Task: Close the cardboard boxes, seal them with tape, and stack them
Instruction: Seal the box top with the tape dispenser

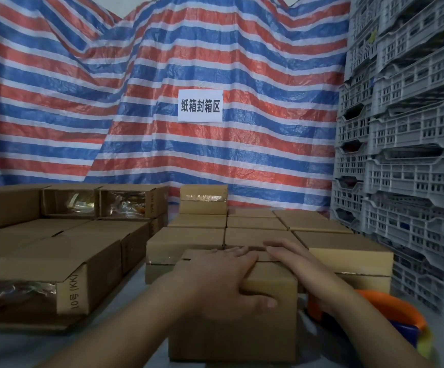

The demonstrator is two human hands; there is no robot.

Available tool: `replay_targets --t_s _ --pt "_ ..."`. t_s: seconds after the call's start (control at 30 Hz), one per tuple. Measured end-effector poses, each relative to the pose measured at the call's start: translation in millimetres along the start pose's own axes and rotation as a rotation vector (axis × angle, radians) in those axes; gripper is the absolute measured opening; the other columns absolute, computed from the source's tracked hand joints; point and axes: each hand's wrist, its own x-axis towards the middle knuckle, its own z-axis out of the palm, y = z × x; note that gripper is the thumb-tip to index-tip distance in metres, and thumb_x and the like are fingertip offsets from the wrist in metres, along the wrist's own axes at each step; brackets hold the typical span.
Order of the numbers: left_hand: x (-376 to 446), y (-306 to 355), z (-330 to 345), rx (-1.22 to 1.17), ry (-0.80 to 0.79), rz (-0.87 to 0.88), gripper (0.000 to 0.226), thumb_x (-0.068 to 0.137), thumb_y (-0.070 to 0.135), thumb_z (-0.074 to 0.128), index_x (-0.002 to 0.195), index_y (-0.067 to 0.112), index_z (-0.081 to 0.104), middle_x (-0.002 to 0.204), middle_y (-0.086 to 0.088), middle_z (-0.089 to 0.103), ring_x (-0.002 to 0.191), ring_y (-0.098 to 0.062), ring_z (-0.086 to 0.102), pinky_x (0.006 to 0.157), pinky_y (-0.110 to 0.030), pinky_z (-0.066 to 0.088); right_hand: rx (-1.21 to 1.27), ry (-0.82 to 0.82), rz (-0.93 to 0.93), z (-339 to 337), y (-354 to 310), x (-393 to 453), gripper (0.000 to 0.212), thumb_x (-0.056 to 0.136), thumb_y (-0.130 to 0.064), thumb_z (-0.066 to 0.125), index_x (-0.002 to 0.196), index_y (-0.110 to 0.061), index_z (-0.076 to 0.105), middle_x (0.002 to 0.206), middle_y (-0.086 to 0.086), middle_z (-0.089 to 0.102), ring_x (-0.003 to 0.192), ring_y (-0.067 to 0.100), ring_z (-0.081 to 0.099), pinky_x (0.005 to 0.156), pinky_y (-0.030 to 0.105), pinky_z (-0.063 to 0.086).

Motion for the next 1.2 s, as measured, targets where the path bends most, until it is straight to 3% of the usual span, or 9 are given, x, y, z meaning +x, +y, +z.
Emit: replay_targets --t_s 0.13,0.27,0.37,0.57,0.67,0.77,0.93,1.03,1.2 --pt "-3 2 3 -0.026 0.066 0.017 0.083 0.089 0.069 0.047 0.155 0.03 0.016 0.162 0.006 0.019 0.148 -0.014 0.019 0.115 -0.033 0.014 -0.666 -0.111 -0.206 4 -27 -27 0.059 0.095 -0.068 0.033 0.148 -0.044 0.036 0.144 -0.03 0.034 0.138 0.001 0.034 0.119 0.033 0.025" --pt "-8 7 6 -0.006 0.154 0.03 0.07 0.09 0.058 0.053 0.149 0.027 0.031 0.154 0.003 0.036 0.14 -0.013 0.034 0.113 -0.029 0.022 -1.035 -0.116 -0.237 24 -27 -45 0.063 0.1 -0.059 0.03 0.156 -0.032 0.023 0.163 -0.01 0.027 0.149 0.009 0.02 0.125 0.035 0.011" --pt "-13 8 7 -0.053 0.175 -0.031 0.069 0.085 0.062 0.055 0.144 0.031 0.037 0.155 0.002 0.033 0.134 -0.014 0.039 0.109 -0.032 0.031 -1.07 -0.07 -0.26 25 -24 -51 0.063 0.101 -0.054 0.031 0.157 -0.027 0.024 0.163 -0.004 0.027 0.15 0.012 0.02 0.125 0.035 0.009" --pt "-23 -1 7 0.089 0.123 -0.099 0.078 0.09 0.071 0.039 0.154 0.031 0.019 0.162 0.004 0.022 0.145 -0.016 0.027 0.116 -0.035 0.024 -1.05 -0.071 -0.31 19 -24 -50 0.063 0.096 -0.06 0.028 0.146 -0.025 0.044 0.153 -0.001 0.045 0.142 0.014 0.036 0.122 0.041 0.022" --pt "-22 -1 8 0.076 0.114 -0.107 0.079 0.087 0.074 0.039 0.152 0.032 0.022 0.16 0.004 0.025 0.142 -0.017 0.032 0.114 -0.038 0.028 -0.716 0.093 -0.248 -2 -25 -44 0.036 0.1 -0.052 0.035 0.104 -0.029 0.062 0.105 -0.005 0.069 0.099 0.014 0.062 0.091 0.04 0.05" --pt "-22 -1 8 0.066 0.121 -0.111 0.079 0.088 0.073 0.04 0.152 0.032 0.021 0.159 0.005 0.027 0.141 -0.017 0.034 0.114 -0.04 0.029 -0.923 0.343 -0.099 -38 -8 -40 0.03 0.099 -0.047 0.038 0.082 -0.025 0.05 0.08 -0.001 0.056 0.08 0.024 0.058 0.066 0.034 0.041" --pt "-23 -2 10 0.062 0.127 -0.102 0.081 0.087 0.074 0.04 0.152 0.031 0.022 0.159 0.004 0.03 0.141 -0.018 0.035 0.114 -0.041 0.03 -1.361 0.253 0.325 -66 37 -55 0.068 0.082 -0.087 0.027 0.086 -0.027 0.058 0.086 -0.003 0.059 0.078 0.02 0.056 0.063 0.031 0.039" --pt "-24 -2 11 0.066 0.131 -0.102 0.079 0.087 0.075 0.039 0.152 0.031 0.024 0.158 0.004 0.031 0.14 -0.018 0.036 0.114 -0.043 0.032 -1.361 0.264 0.284 -64 57 -60 0.056 0.086 -0.078 0.041 0.096 -0.026 0.059 0.08 -0.007 0.051 0.077 0.018 0.056 0.062 0.03 0.039" --pt "-24 -3 10 0.06 0.117 -0.083 0.084 0.086 0.077 0.039 0.153 0.029 0.021 0.159 0.002 0.029 0.143 -0.019 0.031 0.116 -0.042 0.028 -1.164 0.437 0.167 -57 55 -58 0.044 0.091 -0.066 0.047 0.078 -0.025 0.05 0.073 -0.006 0.053 0.076 0.019 0.064 0.06 0.028 0.042"
